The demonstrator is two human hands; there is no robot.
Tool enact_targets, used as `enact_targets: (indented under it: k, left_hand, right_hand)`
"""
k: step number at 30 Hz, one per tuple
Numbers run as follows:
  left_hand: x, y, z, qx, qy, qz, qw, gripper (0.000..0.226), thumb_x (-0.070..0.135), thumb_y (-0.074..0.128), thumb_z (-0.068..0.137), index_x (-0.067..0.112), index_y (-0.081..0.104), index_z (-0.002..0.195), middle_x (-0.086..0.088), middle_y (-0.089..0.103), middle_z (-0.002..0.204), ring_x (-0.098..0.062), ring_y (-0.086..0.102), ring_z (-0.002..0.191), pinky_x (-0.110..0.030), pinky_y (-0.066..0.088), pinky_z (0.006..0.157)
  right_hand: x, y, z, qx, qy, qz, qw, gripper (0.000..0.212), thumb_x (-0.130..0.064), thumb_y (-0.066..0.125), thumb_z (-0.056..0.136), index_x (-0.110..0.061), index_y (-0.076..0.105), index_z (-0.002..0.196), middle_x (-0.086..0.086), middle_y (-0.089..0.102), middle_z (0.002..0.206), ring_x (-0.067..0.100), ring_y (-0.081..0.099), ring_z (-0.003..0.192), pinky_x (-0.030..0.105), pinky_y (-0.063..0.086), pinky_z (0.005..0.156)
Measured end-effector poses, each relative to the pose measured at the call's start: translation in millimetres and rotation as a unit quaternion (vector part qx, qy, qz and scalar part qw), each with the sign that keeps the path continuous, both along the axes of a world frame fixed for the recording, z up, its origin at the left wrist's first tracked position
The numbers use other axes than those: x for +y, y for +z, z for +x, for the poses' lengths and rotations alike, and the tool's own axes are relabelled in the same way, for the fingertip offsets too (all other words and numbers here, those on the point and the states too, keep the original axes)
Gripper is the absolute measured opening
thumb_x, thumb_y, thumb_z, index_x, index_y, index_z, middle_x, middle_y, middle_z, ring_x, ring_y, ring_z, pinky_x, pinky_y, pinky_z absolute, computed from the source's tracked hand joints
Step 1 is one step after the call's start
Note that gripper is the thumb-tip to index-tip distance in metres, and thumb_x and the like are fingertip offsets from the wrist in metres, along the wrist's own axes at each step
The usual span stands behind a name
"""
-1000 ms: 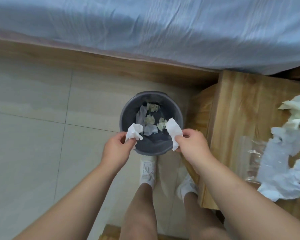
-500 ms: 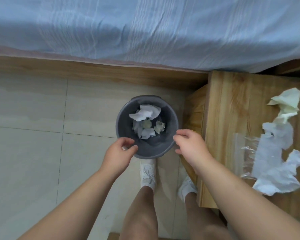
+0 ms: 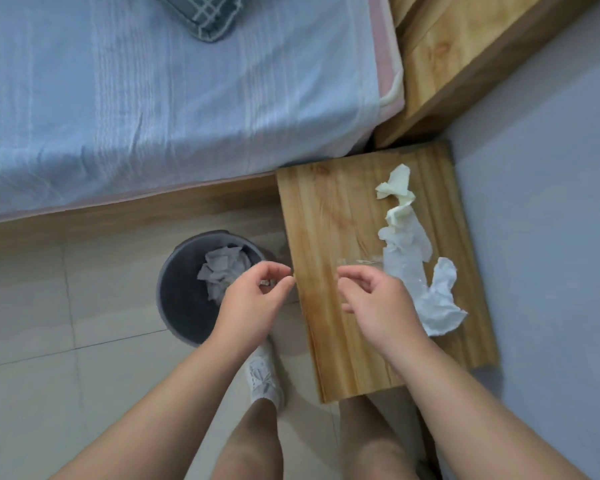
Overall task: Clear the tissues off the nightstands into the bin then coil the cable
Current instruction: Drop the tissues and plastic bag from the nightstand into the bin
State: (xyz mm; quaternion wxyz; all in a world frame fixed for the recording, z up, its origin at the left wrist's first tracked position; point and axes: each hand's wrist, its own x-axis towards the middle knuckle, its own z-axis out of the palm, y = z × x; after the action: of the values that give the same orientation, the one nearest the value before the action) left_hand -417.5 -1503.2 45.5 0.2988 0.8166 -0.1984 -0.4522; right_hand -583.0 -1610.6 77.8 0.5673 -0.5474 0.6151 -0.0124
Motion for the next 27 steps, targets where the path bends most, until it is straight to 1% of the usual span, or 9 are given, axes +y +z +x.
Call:
enact_targets:
  k: [5,8,10,14,18,20,22,25,27]
  left_hand:
    - [-45.0,9.4,-33.6,0.014,-0.058,-0.014,0.998,0.008,0.041,0.070,0.099,0.041,0.072,0.108,0.017,0.075,0.098,-0.001,0.070,0.087,-0.039,0.065,0.084]
    - [-67.6,7.2,-50.8,0.009,-0.093,-0.017,0.995,0.020,0.041,0.072,0.099,0.041,0.068,0.118,0.022,0.072,0.107,0.004,0.068,0.094,-0.039,0.064,0.090]
    - [-83.1,3.1,-60.6,-0.005,-0.117,-0.022,0.993,0.034,0.043,0.074,0.098,0.041,0.063,0.130,0.026,0.067,0.115,0.004,0.064,0.102,-0.039,0.062,0.094]
    - [-117.6,-6.7,-72.6,-0.038,-0.150,-0.039,0.987,0.064,0.046,0.076,0.095,0.039,0.049,0.153,0.017,0.056,0.141,-0.001,0.060,0.113,-0.034,0.057,0.094]
    - [-154.7,-12.7,-77.9,-0.060,-0.157,-0.072,0.983,0.075,0.048,0.077,0.094,0.048,0.039,0.158,0.016,0.051,0.140,0.001,0.058,0.109,-0.027,0.054,0.084]
    - [-170.3,-16.1,-81.8,-0.079,-0.165,-0.075,0.980,0.076,0.046,0.077,0.094,0.052,0.037,0.157,0.015,0.054,0.139,-0.001,0.060,0.109,-0.026,0.052,0.081]
    - [-181.0,-20.9,-86.8,-0.106,-0.174,-0.066,0.977,0.069,0.040,0.075,0.096,0.052,0.041,0.155,0.014,0.061,0.136,-0.005,0.063,0.109,-0.022,0.049,0.074]
    - [-189.9,-23.0,-90.3,-0.107,-0.143,-0.060,0.982,0.048,0.030,0.067,0.101,0.049,0.056,0.144,0.014,0.067,0.125,-0.001,0.065,0.095,-0.018,0.045,0.063]
    - [-191.9,-20.6,-90.4,-0.097,-0.114,-0.068,0.986,0.035,0.026,0.064,0.103,0.045,0.066,0.132,0.016,0.069,0.114,0.000,0.067,0.089,-0.016,0.046,0.060]
  right_hand:
    - [-23.4,17.3,-54.6,-0.001,-0.073,-0.054,0.996,0.013,-0.029,0.069,0.096,-0.038,0.076,0.102,-0.020,0.078,0.096,0.003,0.074,0.093,0.029,0.061,0.087]
    - [-31.3,17.1,-87.7,0.044,-0.125,-0.098,0.986,0.011,-0.026,0.070,0.095,-0.035,0.074,0.101,-0.020,0.075,0.092,0.004,0.071,0.092,0.026,0.057,0.078]
    - [-31.9,12.1,-109.1,0.111,-0.108,-0.126,0.980,0.019,-0.027,0.069,0.094,-0.036,0.071,0.111,-0.021,0.071,0.107,0.007,0.067,0.104,0.028,0.053,0.077]
    - [-29.3,-5.5,-142.3,0.205,0.023,-0.120,0.971,0.062,-0.037,0.080,0.086,-0.028,0.059,0.144,-0.007,0.052,0.152,0.019,0.048,0.139,0.041,0.044,0.112]
    - [-22.1,-23.4,-159.8,0.248,0.114,-0.075,0.959,0.087,-0.045,0.082,0.083,-0.034,0.039,0.158,-0.007,0.038,0.163,0.021,0.036,0.148,0.040,0.038,0.116]
    - [-19.2,-33.5,-164.6,0.246,0.113,-0.083,0.959,0.082,-0.036,0.080,0.088,-0.033,0.039,0.159,-0.006,0.044,0.158,0.021,0.043,0.142,0.037,0.045,0.108]
    - [-20.7,-40.8,-167.1,0.243,0.074,-0.098,0.962,0.060,-0.026,0.075,0.094,-0.027,0.052,0.149,-0.002,0.055,0.145,0.022,0.056,0.127,0.033,0.049,0.091]
    - [-26.9,-41.9,-168.1,0.249,0.045,-0.129,0.959,0.019,-0.020,0.066,0.100,-0.019,0.070,0.118,0.000,0.068,0.117,0.021,0.064,0.097,0.037,0.056,0.077]
    - [-31.6,-36.2,-170.5,0.233,0.019,-0.148,0.961,0.007,-0.015,0.064,0.098,-0.018,0.070,0.101,-0.001,0.069,0.102,0.020,0.062,0.085,0.038,0.056,0.071]
